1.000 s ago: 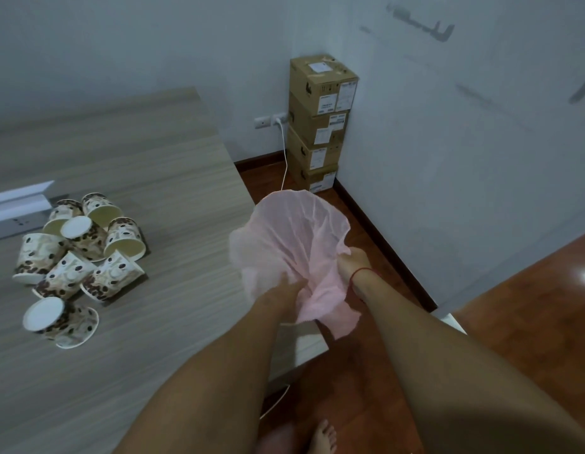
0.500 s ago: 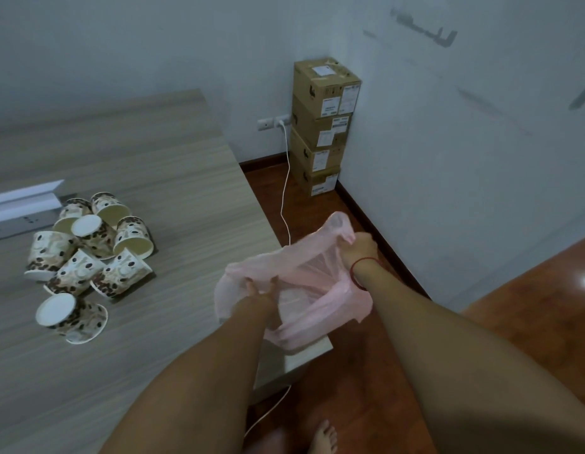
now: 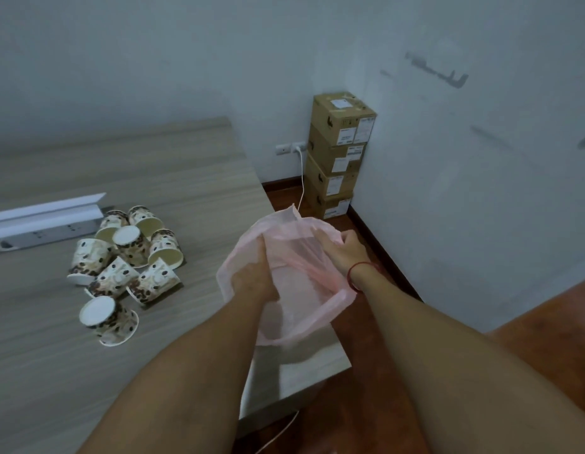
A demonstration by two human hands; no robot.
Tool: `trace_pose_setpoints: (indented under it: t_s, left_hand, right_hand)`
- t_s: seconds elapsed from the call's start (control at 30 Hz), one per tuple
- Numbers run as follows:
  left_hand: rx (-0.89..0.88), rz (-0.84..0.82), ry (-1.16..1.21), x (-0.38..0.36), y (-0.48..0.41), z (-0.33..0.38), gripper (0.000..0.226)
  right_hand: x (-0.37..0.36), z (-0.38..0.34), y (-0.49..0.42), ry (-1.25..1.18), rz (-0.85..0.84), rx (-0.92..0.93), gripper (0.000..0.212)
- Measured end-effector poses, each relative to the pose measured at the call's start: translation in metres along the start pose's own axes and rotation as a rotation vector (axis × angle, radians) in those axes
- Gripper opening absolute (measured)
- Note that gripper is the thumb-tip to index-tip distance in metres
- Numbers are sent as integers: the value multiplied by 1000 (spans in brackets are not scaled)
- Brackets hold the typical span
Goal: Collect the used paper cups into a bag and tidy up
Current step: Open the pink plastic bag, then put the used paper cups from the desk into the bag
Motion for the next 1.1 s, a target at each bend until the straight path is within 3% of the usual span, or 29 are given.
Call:
trace_pose_setpoints:
  t_s: [0.1,0.23,0.33,0.6,0.73,0.8,0.97,1.1]
  left_hand:
    - [37,45,-35,19,7,-14,122]
    - [88,128,-42,48,20,-49,50]
    - [160,195,-22,65,30,-81,30]
    - [363,251,-28,77,38,-164,42]
    - [397,202,31,71,32,-195,65]
    - [381,175,71,63,28,-205,65]
    - [364,88,28,42,20,-214,57]
    - [360,69,-38,39,20,-211,71]
  right_hand:
    - [-17,-25,11,-24,35,26,96]
    - [-46,-56,17,24,152,95,68]
    - [-70,-67,16,117,193,94,58]
    - [-130,-79,-2,214,194,76,54]
    - [-162,-76,-13,176,117,53,89]
    - [-179,-71,-18,201,63,44,95]
    - [-205,-61,-28,234,-31,90,47]
    - [-198,-59,-26,203,-3,91,43]
Point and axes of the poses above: each hand's wrist, its own y-axis away from the middle knuckle, its own x-axis out of the back of the hand, z = x × y, the point moved 9 cm from there along -y, towards the middle knuckle, and after that the axes turned 12 degrees about -x, right-handed, at the moved point
